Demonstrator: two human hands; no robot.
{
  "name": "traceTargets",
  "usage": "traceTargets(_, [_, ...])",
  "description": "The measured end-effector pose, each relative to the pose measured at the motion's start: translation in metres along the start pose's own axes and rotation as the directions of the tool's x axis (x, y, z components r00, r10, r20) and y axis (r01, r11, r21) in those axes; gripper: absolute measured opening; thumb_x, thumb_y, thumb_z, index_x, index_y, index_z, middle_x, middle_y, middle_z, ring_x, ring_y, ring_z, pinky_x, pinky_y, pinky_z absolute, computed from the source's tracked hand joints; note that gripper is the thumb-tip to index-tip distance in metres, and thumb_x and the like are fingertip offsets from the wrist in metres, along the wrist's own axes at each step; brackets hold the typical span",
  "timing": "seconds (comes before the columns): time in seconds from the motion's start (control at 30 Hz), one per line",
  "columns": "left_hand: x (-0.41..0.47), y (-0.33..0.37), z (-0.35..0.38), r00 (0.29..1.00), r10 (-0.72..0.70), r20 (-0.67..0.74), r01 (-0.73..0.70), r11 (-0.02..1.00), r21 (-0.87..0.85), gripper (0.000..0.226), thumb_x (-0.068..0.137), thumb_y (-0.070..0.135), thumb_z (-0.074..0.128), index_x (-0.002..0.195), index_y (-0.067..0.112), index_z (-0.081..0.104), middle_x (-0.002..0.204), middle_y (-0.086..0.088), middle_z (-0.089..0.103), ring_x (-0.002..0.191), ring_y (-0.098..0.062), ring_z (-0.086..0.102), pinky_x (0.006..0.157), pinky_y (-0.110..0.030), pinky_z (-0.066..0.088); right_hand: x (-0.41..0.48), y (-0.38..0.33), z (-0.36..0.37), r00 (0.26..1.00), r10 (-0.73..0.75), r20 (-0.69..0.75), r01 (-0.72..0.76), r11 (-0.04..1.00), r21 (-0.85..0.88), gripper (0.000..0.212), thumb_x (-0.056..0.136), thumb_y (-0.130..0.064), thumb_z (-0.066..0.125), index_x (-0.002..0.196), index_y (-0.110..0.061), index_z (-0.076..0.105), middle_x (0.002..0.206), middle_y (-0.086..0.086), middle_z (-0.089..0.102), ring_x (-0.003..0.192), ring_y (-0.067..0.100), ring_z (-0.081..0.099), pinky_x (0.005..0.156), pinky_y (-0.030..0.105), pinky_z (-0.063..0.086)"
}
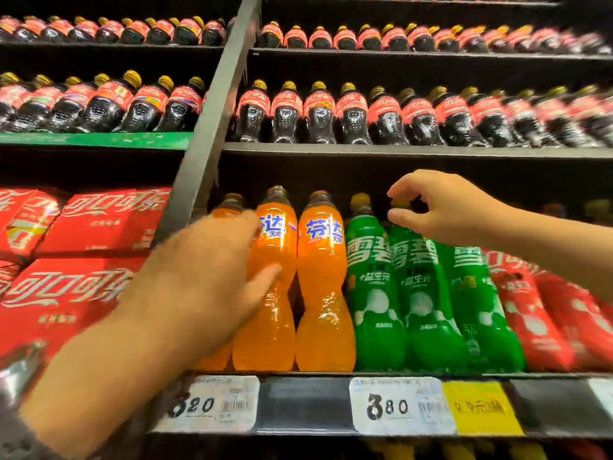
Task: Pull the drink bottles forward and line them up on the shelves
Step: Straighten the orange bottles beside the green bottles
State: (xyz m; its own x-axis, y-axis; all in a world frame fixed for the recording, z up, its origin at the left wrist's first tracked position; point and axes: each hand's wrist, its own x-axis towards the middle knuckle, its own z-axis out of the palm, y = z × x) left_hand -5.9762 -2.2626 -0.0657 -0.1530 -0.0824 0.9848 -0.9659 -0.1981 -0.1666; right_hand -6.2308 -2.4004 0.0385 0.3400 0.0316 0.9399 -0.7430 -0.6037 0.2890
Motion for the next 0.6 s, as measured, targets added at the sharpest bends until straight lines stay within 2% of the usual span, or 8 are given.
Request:
traceTargets(0.07, [-0.017, 0.013, 0.009, 0.983, -0.113, 0.142, 0.108, 0.993, 0.047, 0.044, 0.076, 0.069, 0.049, 0.102, 0.033, 0.042, 0.093, 0.004, 0.061, 0.089, -0.025, 0.061, 0.076, -0.039, 0.052, -0.007, -0.004, 0.004, 0.998, -0.052, -0.016, 0.053, 0.998, 0.018, 0.045, 0.081, -0.046, 0.060, 0.117, -0.019, 0.061, 0.109, -0.001, 0.062, 0.103, 0.018, 0.056, 0.089, 0.032, 0.045])
traceTargets(0.13, [-0.028, 0.019, 0.018, 0.956, -0.191, 0.222, 0.193, 0.981, 0.012, 0.041, 0.078, 0.069, 0.049, 0.096, 0.033, 0.040, 0.094, 0.007, 0.060, 0.088, -0.022, 0.060, 0.075, -0.038, 0.052, -0.006, -0.017, 0.008, 0.993, -0.104, -0.049, 0.107, 0.991, 0.074, 0.048, 0.081, -0.047, 0.059, 0.121, -0.019, 0.059, 0.115, -0.001, 0.061, 0.108, 0.017, 0.054, 0.089, 0.027, 0.040])
traceTargets(0.27, [-0.036, 0.025, 0.025, 0.898, -0.327, 0.293, 0.372, 0.921, -0.113, 0.042, 0.077, 0.070, 0.051, 0.099, 0.036, 0.038, 0.099, 0.015, 0.054, 0.088, -0.012, 0.054, 0.075, -0.030, 0.049, 0.020, -0.059, 0.023, 0.987, -0.144, -0.074, 0.155, 0.969, 0.190, 0.059, 0.085, -0.049, 0.060, 0.134, -0.018, 0.050, 0.134, 0.001, 0.054, 0.123, 0.019, 0.048, 0.096, 0.027, 0.036])
traceTargets(0.37, [-0.037, 0.030, 0.029, 0.898, -0.380, 0.222, 0.399, 0.916, -0.045, 0.046, 0.074, 0.072, 0.054, 0.100, 0.034, 0.045, 0.105, 0.012, 0.056, 0.097, -0.013, 0.055, 0.077, -0.028, 0.045, 0.038, -0.082, 0.031, 0.985, -0.173, -0.003, 0.170, 0.965, 0.201, 0.062, 0.084, -0.052, 0.058, 0.135, -0.019, 0.049, 0.136, 0.003, 0.053, 0.126, 0.021, 0.045, 0.100, 0.033, 0.039])
traceTargets(0.47, [-0.039, 0.034, 0.033, 0.897, -0.407, 0.173, 0.413, 0.911, 0.002, 0.057, 0.072, 0.075, 0.053, 0.108, 0.030, 0.051, 0.101, 0.012, 0.053, 0.095, -0.012, 0.052, 0.080, -0.030, 0.046, 0.043, -0.087, 0.037, 0.976, -0.206, 0.066, 0.196, 0.972, 0.130, 0.058, 0.083, -0.053, 0.058, 0.132, -0.020, 0.052, 0.131, 0.003, 0.055, 0.125, 0.023, 0.042, 0.099, 0.037, 0.042])
traceTargets(0.53, [-0.042, 0.033, 0.035, 0.899, -0.406, 0.162, 0.414, 0.910, -0.018, 0.060, 0.073, 0.076, 0.051, 0.113, 0.030, 0.050, 0.108, 0.011, 0.054, 0.101, -0.013, 0.053, 0.085, -0.031, 0.046, 0.041, -0.084, 0.037, 0.973, -0.222, 0.059, 0.214, 0.970, 0.119, 0.059, 0.083, -0.052, 0.060, 0.132, -0.021, 0.052, 0.133, 0.003, 0.051, 0.126, 0.024, 0.040, 0.100, 0.040, 0.042])
traceTargets(0.6, [-0.044, 0.030, 0.036, 0.908, -0.391, 0.152, 0.403, 0.914, -0.051, 0.060, 0.075, 0.073, 0.051, 0.118, 0.031, 0.050, 0.114, 0.012, 0.055, 0.105, -0.012, 0.054, 0.083, -0.028, 0.044, 0.037, -0.077, 0.035, 0.972, -0.232, 0.027, 0.227, 0.965, 0.132, 0.060, 0.081, -0.051, 0.062, 0.132, -0.021, 0.052, 0.134, 0.001, 0.050, 0.125, 0.022, 0.043, 0.100, 0.039, 0.042])
